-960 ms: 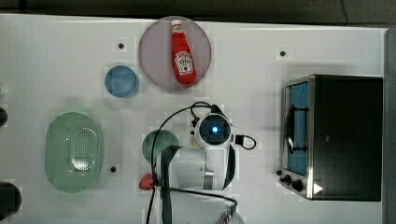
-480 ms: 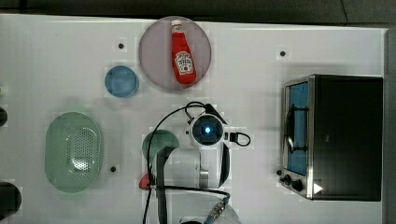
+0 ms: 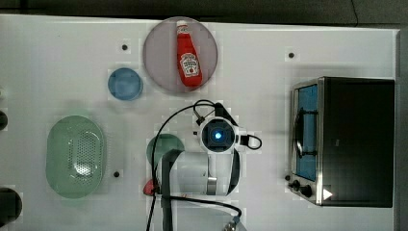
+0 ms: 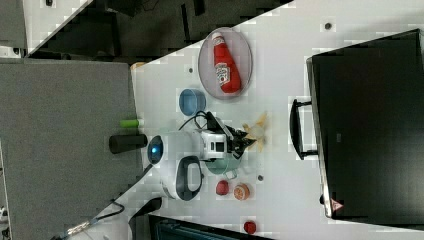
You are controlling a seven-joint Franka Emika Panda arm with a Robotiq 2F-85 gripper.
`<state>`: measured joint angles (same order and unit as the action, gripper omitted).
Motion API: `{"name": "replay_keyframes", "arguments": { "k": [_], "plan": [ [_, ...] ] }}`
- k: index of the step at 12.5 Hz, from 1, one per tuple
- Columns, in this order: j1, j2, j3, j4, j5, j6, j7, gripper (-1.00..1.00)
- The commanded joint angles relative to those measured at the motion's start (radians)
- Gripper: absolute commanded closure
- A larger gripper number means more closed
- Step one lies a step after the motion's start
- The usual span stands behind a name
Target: Pick banana from table and place on oven.
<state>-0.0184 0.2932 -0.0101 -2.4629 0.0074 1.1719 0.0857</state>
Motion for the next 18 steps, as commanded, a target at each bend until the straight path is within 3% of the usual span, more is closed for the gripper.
{"name": "replay_keyframes", "arguments": {
  "k": [1,5,9,11,14,18],
  "plan": [
    [-0.003,-0.135,-0.003,0.021,-0.015,-0.103,0.011,0.62],
    [-0.002,-0.405,0.001,0.165,-0.015,-0.528,0.011,0.62],
    [-0.004,-0.522,-0.007,0.402,-0.015,-0.914,0.011,0.62],
    [-0.007,-0.511,-0.031,0.493,-0.016,-0.985,0.011,0.62],
    [-0.022,-0.472,-0.127,0.538,-0.017,-0.992,-0.021,0.62],
    [-0.034,-0.387,-0.34,0.556,-0.018,-0.976,-0.277,0.62]
  ]
}}
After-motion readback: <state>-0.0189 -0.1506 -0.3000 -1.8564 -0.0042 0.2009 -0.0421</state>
